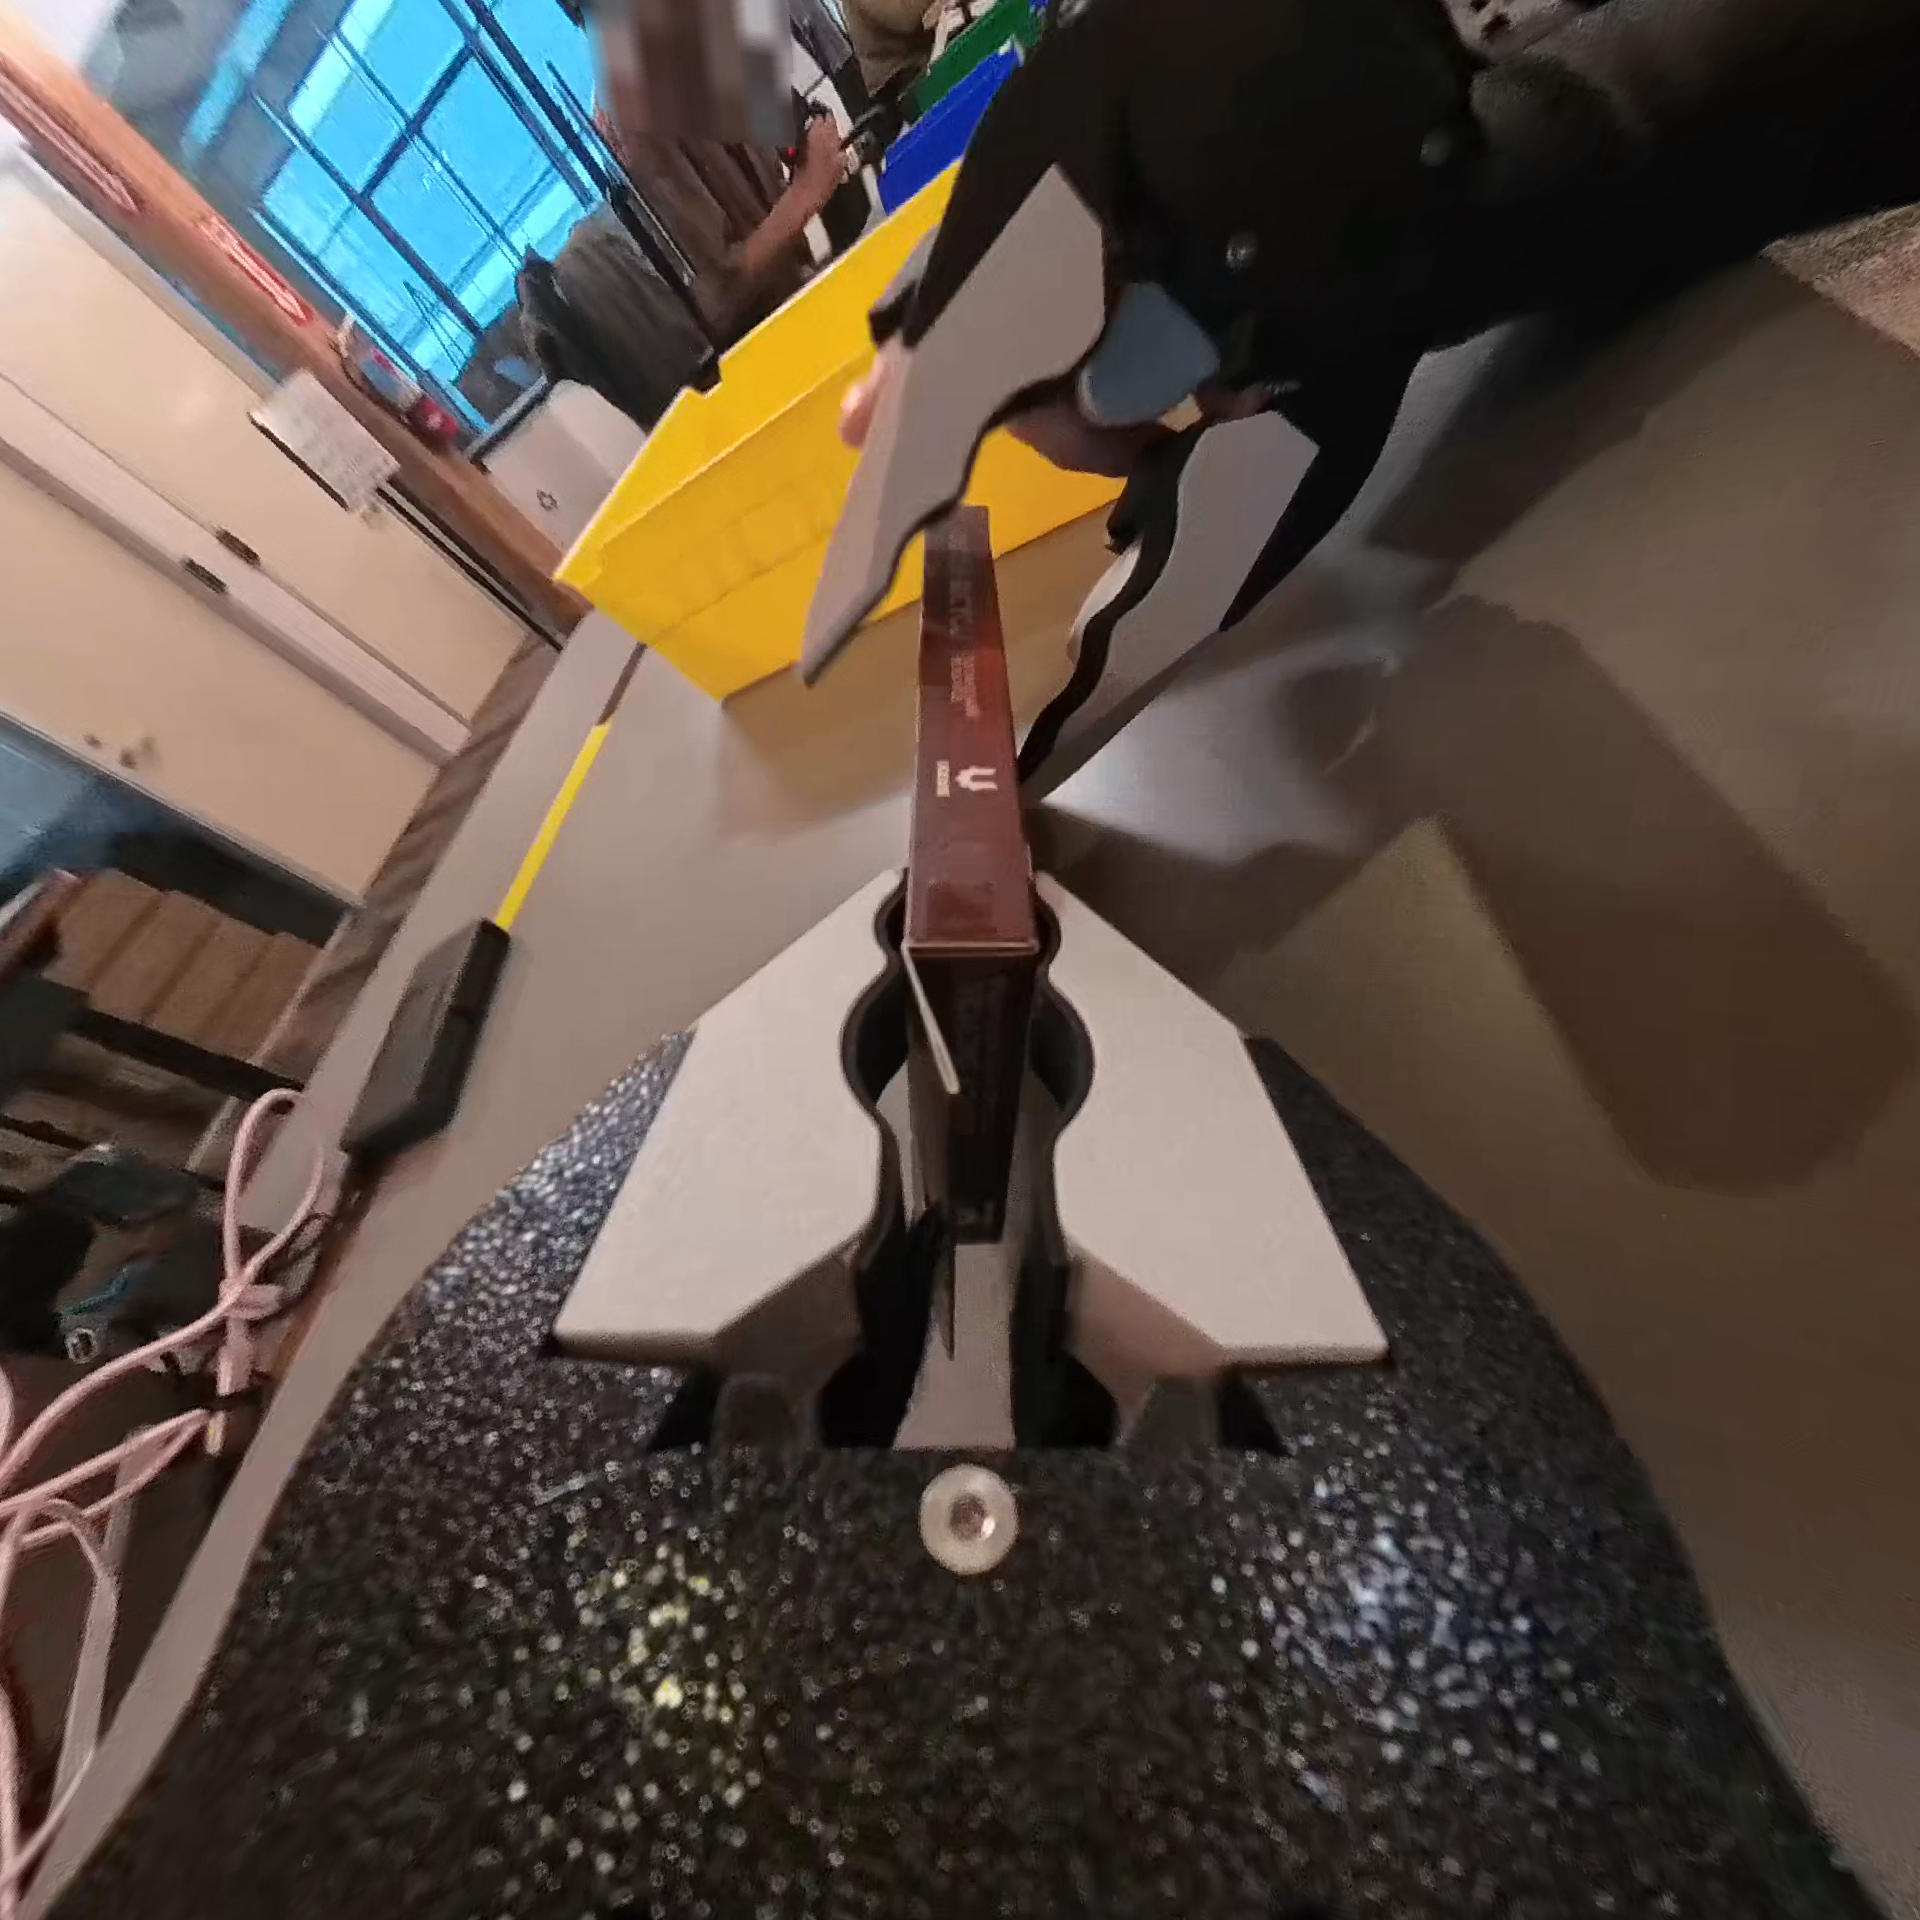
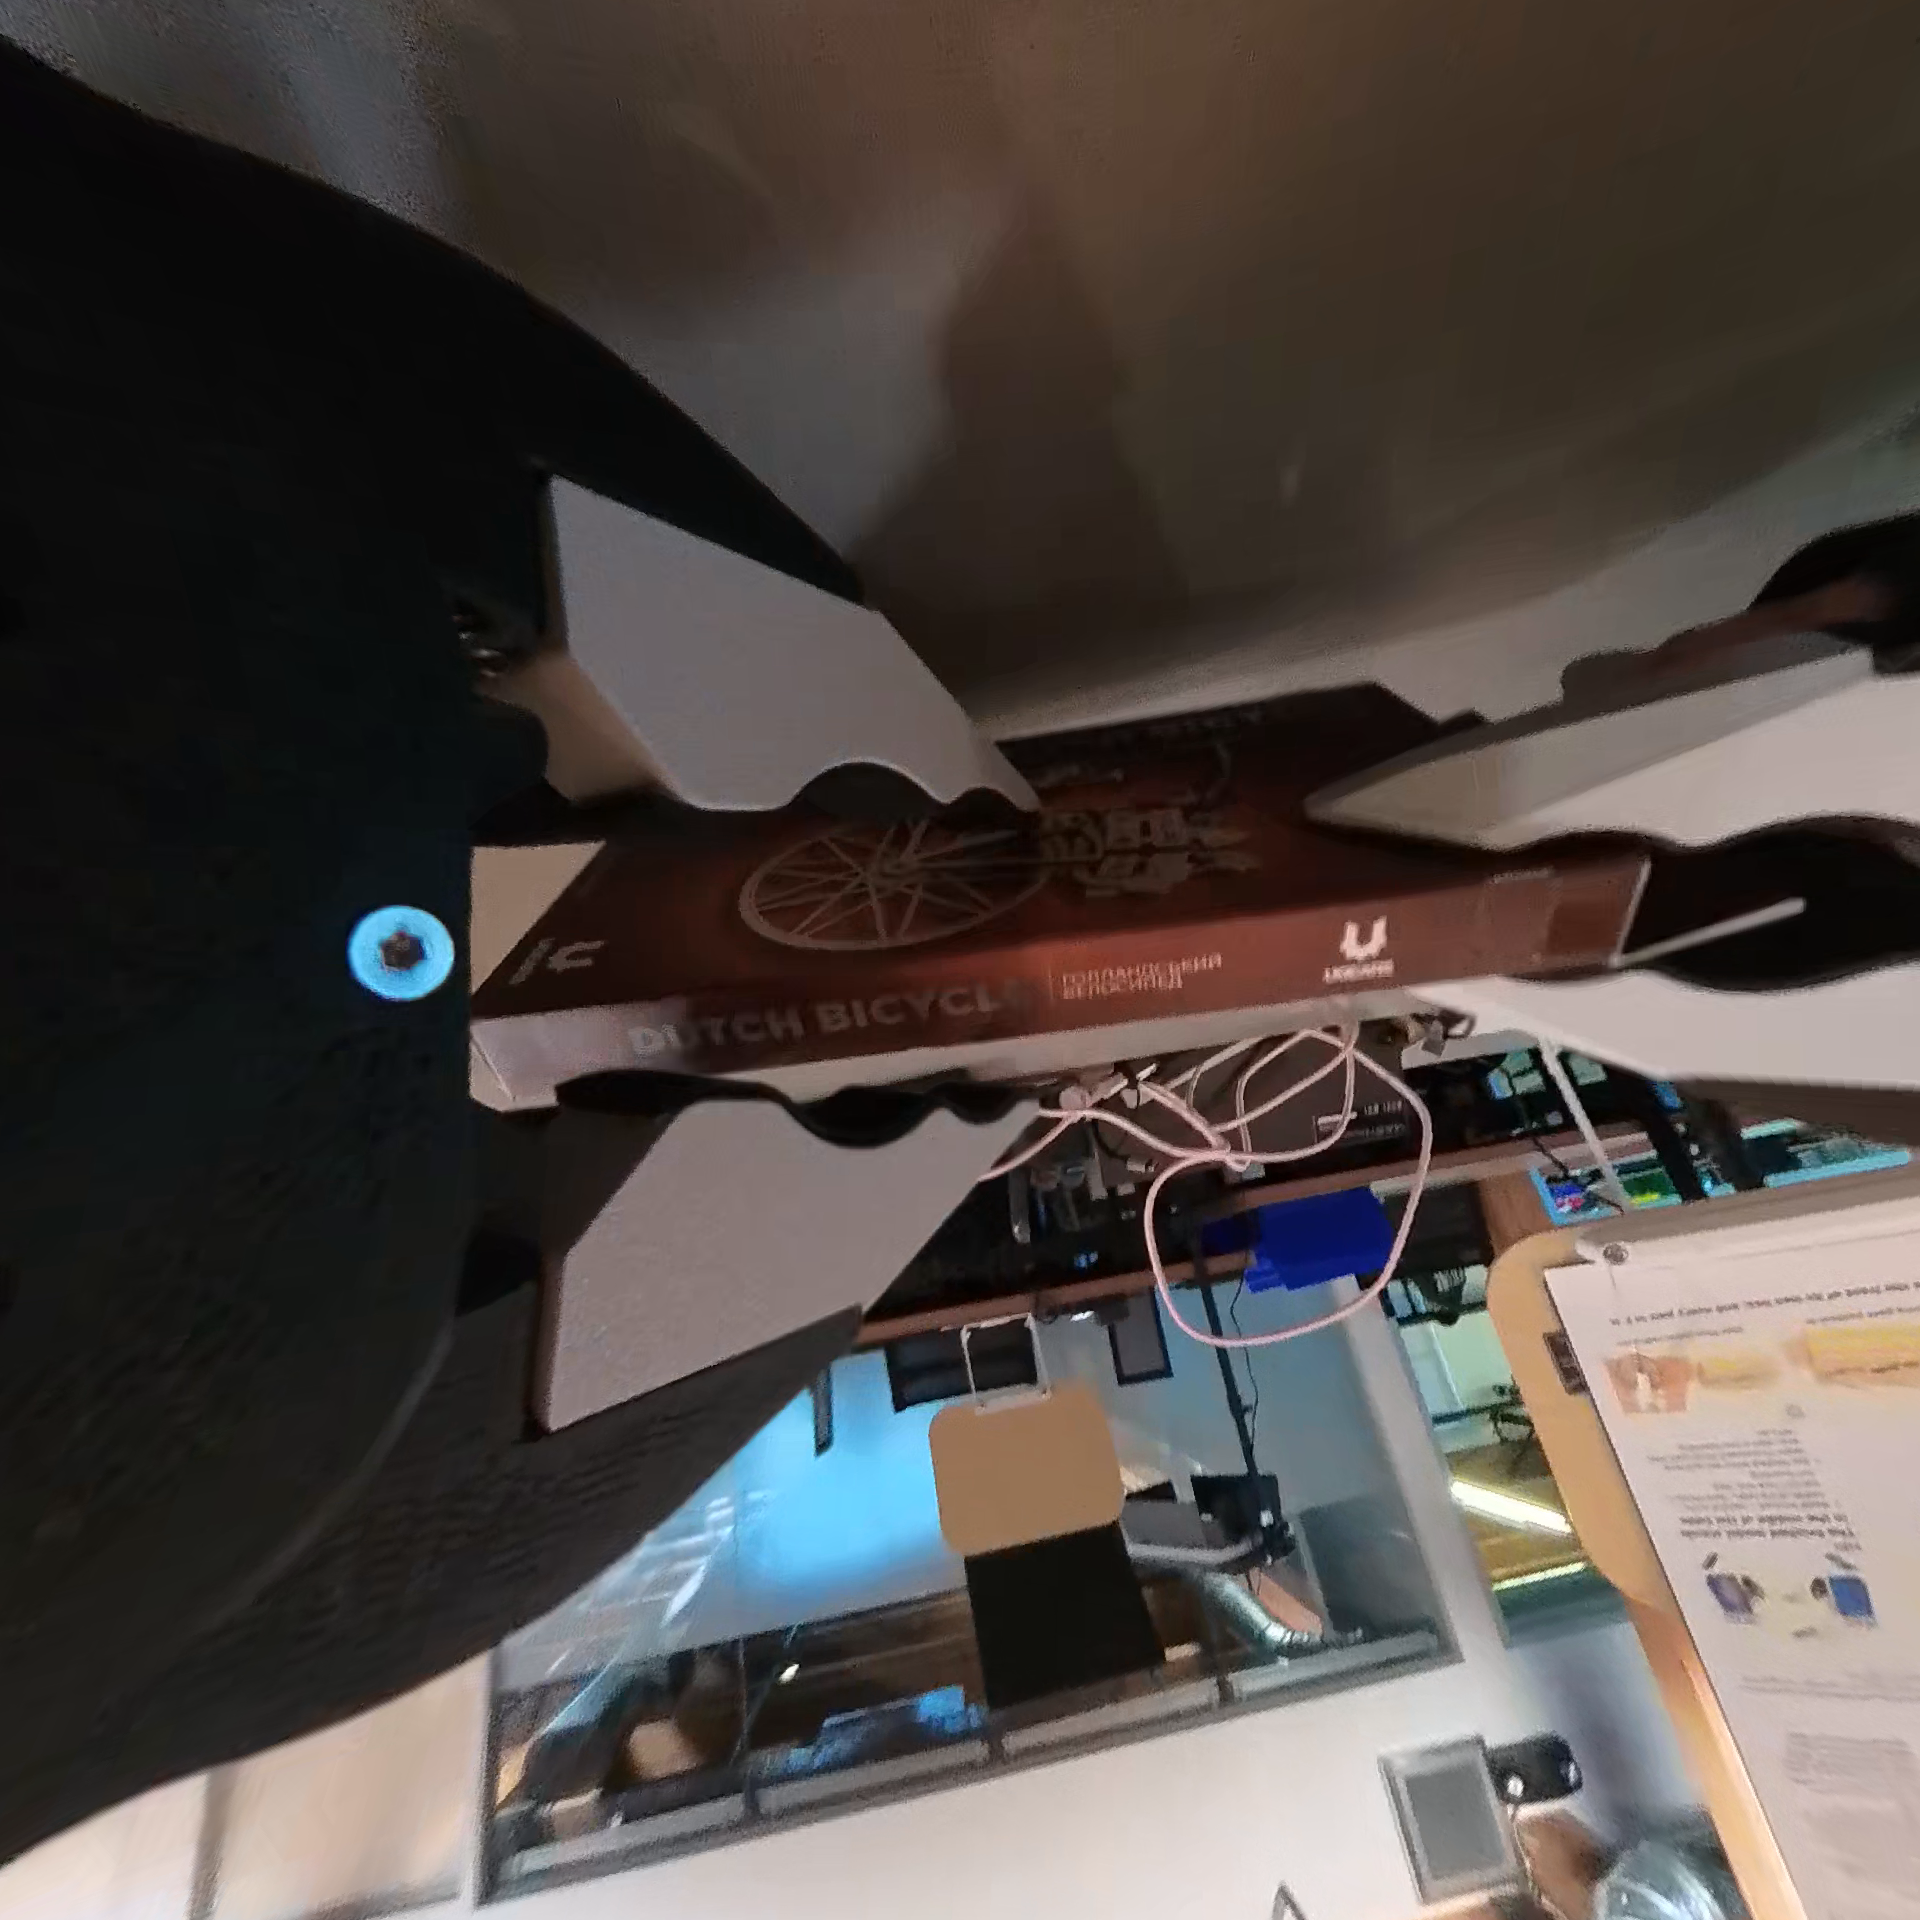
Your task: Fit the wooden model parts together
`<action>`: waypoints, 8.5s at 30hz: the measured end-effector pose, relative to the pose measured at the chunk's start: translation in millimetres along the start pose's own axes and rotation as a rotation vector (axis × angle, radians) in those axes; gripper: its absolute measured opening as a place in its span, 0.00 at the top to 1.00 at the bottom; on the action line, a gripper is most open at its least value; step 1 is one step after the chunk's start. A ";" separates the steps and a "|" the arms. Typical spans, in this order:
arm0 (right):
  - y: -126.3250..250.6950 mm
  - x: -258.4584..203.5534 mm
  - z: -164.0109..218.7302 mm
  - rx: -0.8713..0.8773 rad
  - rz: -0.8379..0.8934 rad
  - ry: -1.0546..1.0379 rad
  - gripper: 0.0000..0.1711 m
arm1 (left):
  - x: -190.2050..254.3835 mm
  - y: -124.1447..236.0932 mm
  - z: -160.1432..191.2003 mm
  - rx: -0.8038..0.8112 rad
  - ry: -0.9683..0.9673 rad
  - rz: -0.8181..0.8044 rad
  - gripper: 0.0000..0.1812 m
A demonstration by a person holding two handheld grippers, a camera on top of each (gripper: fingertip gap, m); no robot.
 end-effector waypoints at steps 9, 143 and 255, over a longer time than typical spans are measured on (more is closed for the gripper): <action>0.7 -3.1 -2.3 0.036 -0.021 -0.021 0.79 | 0.0 2.8 -2.8 0.049 -0.001 0.003 0.91; -43.1 43.0 -25.5 0.146 0.317 -1.039 0.07 | -79.3 24.9 -40.8 0.237 0.811 -0.502 1.00; -18.9 22.3 -19.5 -0.066 0.205 0.028 0.48 | -35.2 44.3 -35.6 0.230 0.104 -0.035 0.90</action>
Point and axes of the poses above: each gripper's, where its closed fingertips meet, y back along the fingers, z out of its underside, x = y × z across the jaws, the point moved 3 cm from there along y, back along the fingers, and after that the axes turned 12 degrees about -z, right-handed, at the moved point
